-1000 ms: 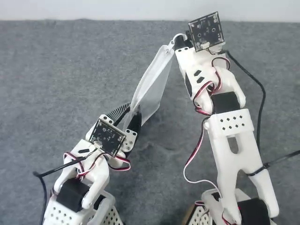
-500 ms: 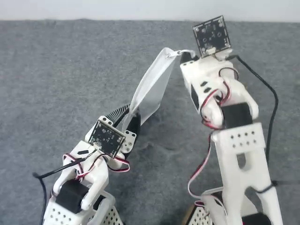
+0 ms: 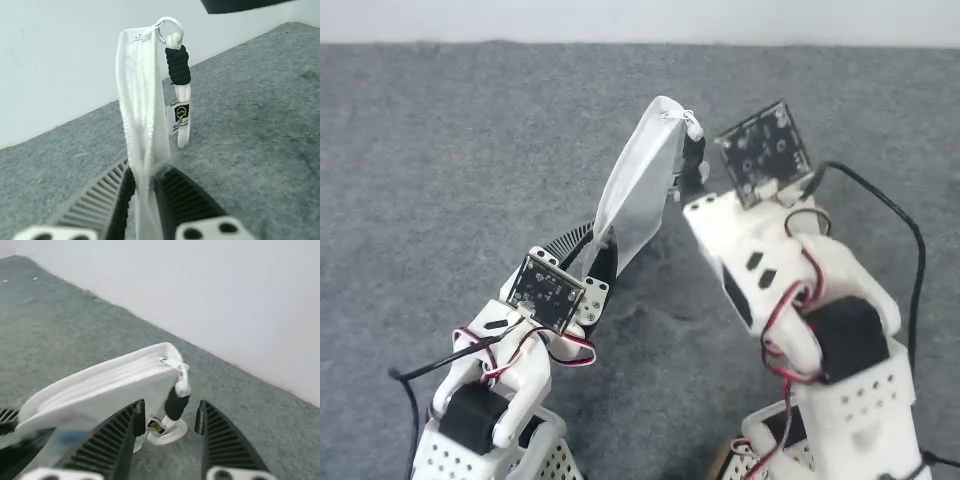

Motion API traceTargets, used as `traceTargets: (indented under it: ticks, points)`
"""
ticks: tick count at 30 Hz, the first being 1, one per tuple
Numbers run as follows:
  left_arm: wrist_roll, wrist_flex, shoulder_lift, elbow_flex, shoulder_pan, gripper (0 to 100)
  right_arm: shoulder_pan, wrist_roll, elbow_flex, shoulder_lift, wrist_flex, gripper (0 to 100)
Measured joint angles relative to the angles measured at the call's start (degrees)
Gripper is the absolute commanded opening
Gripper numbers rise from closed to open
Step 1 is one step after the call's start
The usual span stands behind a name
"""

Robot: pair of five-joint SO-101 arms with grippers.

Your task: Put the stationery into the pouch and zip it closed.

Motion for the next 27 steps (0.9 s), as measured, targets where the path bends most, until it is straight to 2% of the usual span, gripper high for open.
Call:
traceTargets:
  ticks: [2,5,12,21,27]
  points:
    - [0.0,0.0,0.0,0.0,0.0,1,-1.1,0.0,0.0,-0.8,2.1,11.3]
    - [0.0,0.0,0.0,0.0,0.0,1,-1.7,0.2,0.0,-1.3,5.2,0.1]
    - [0.0,0.0,-0.1,0.6,0.0,1,-2.4,4.0,4.2,-4.8,8.0,0.7]
    - [0.0,-1.0,-0.1,1.1,-7.6,1,-2.7,4.7,29.4,-18.4,-7.6,0.6]
    - [0.0,-2.3,0.5,1.4,-12.3,1,-2.7,4.7,42.0,-22.3,-17.8,0.6]
